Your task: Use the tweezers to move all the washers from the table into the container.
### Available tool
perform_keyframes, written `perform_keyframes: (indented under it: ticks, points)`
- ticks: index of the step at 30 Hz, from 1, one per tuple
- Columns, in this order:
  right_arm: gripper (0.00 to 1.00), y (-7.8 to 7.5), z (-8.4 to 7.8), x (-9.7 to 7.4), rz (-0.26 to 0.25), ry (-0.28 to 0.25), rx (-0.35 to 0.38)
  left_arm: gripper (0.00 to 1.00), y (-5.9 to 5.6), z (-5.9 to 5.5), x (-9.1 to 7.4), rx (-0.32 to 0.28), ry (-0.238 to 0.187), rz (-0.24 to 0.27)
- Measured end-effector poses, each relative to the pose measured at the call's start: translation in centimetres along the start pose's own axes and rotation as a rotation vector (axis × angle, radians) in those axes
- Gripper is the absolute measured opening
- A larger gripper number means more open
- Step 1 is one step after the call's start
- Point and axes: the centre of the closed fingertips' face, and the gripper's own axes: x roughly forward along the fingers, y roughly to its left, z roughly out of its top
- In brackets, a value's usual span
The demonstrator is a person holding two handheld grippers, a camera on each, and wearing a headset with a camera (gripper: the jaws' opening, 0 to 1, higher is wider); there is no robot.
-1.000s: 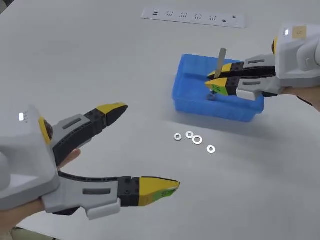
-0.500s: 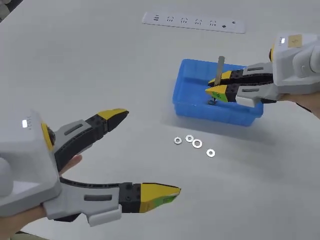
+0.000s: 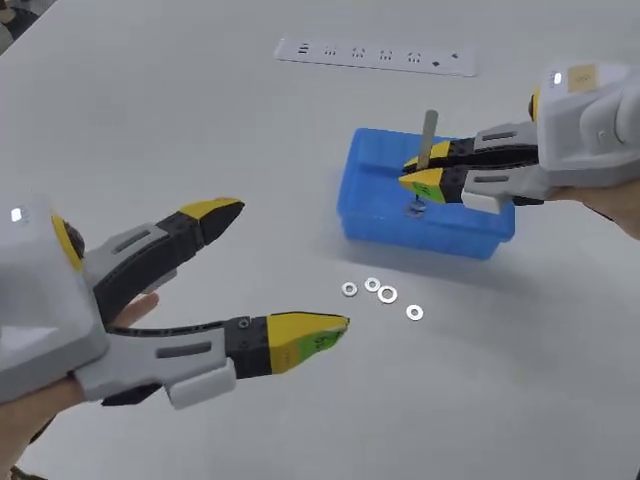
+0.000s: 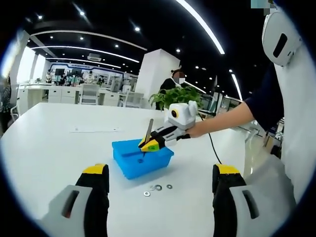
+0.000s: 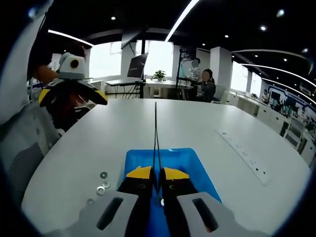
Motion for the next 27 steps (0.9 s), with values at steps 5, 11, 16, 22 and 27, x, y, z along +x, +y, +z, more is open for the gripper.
perform_keyframes:
  ticks: [5, 11, 16, 22, 27]
  points:
    - [0.07, 0.2, 0.4, -0.2, 0.005, -0.004, -0.007, 0.88, 0.3, 1.2, 1.4, -0.035, -0.052, -0.006]
    - [0.07, 0.0, 0.5, -0.6, -0.008, -0.001, -0.015, 0.83, 0.2, 2.1, 3.9, -0.038, -0.072, -0.050]
    - [0.07, 0.5, 0.5, -0.9, 0.010, 0.006, -0.020, 0.75, 0.3, 2.8, 6.5, 0.002, -0.061, -0.095]
    - [0.07, 1.2, 0.4, -1.1, 0.026, 0.024, -0.059, 0.63, 0.3, 3.6, 9.5, 0.116, -0.025, -0.162]
    - [0.07, 1.7, 0.3, -1.1, 0.042, 0.037, -0.094, 0.43, -0.6, 4.5, 11.7, 0.197, 0.009, -0.246]
